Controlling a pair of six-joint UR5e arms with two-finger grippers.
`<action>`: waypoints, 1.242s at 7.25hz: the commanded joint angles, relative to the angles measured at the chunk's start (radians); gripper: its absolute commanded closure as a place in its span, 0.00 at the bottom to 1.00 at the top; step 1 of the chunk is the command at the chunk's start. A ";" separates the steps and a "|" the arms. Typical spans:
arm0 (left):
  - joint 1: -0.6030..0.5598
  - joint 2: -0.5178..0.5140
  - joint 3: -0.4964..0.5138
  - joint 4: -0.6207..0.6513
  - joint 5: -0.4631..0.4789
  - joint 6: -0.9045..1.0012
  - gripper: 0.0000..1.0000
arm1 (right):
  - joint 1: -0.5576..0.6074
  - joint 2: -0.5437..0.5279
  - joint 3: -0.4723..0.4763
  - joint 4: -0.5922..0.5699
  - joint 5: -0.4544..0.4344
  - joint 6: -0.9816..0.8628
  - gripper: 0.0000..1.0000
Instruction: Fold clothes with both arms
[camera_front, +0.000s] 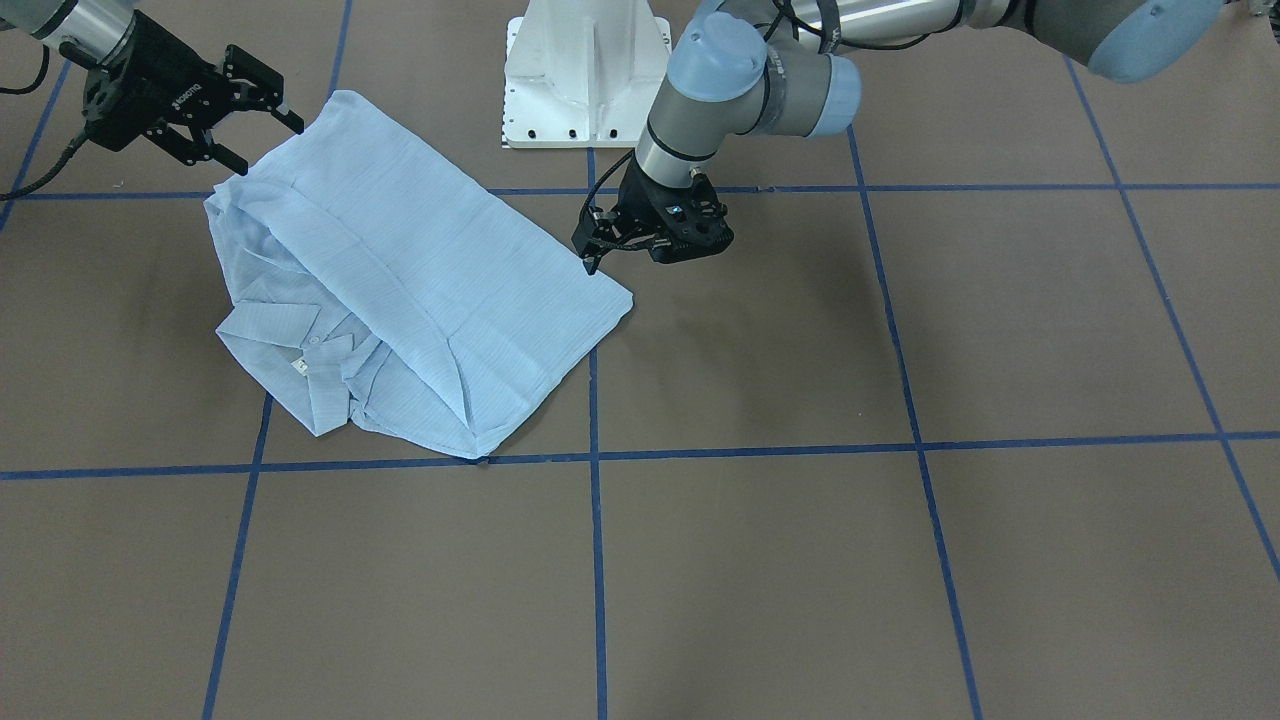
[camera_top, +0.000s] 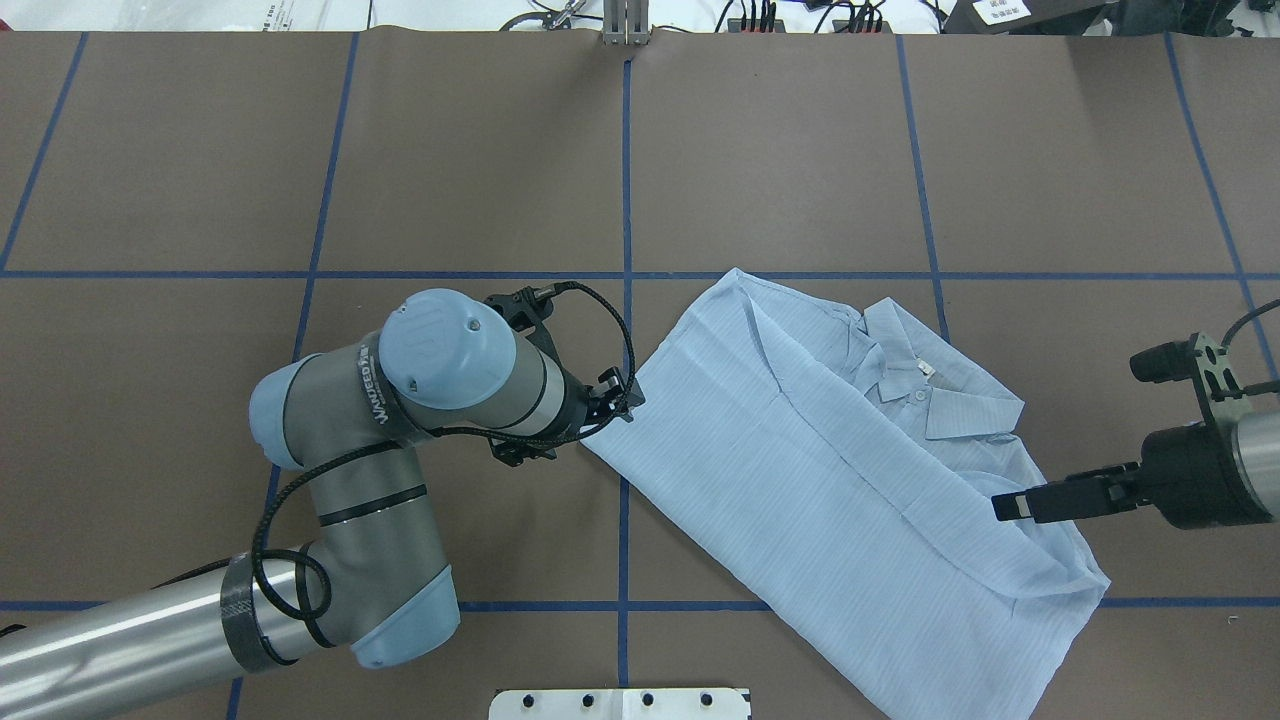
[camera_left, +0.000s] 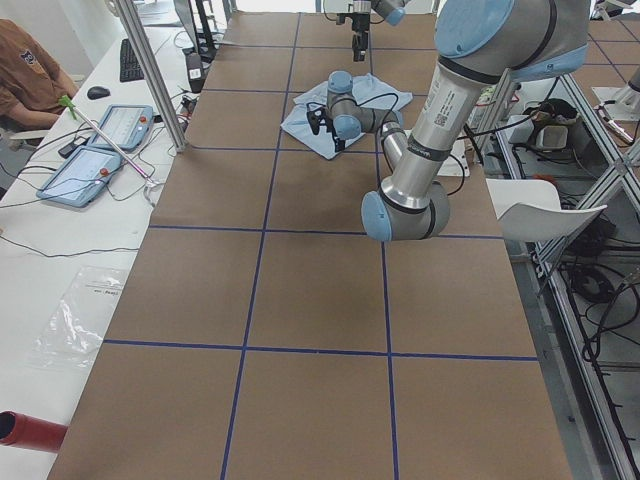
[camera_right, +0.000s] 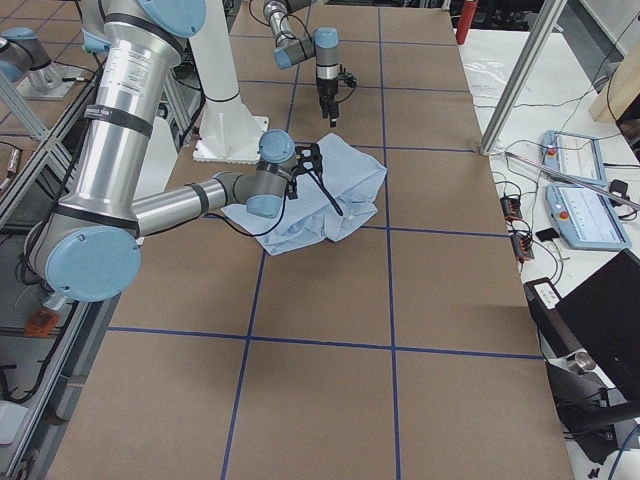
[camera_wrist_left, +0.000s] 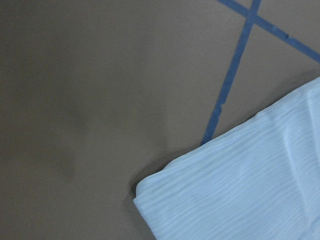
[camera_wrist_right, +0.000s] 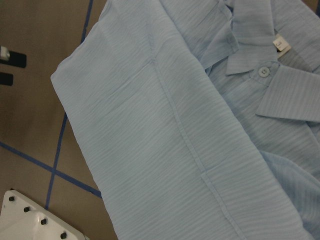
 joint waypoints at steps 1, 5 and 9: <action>0.013 -0.005 0.056 -0.004 0.017 -0.003 0.06 | 0.014 0.012 -0.001 0.000 0.001 0.000 0.00; 0.014 -0.044 0.094 -0.007 0.018 -0.015 0.18 | 0.016 0.012 -0.010 0.000 -0.001 0.000 0.00; 0.016 -0.068 0.159 -0.051 0.018 -0.026 0.22 | 0.019 0.012 -0.016 0.000 -0.002 0.000 0.00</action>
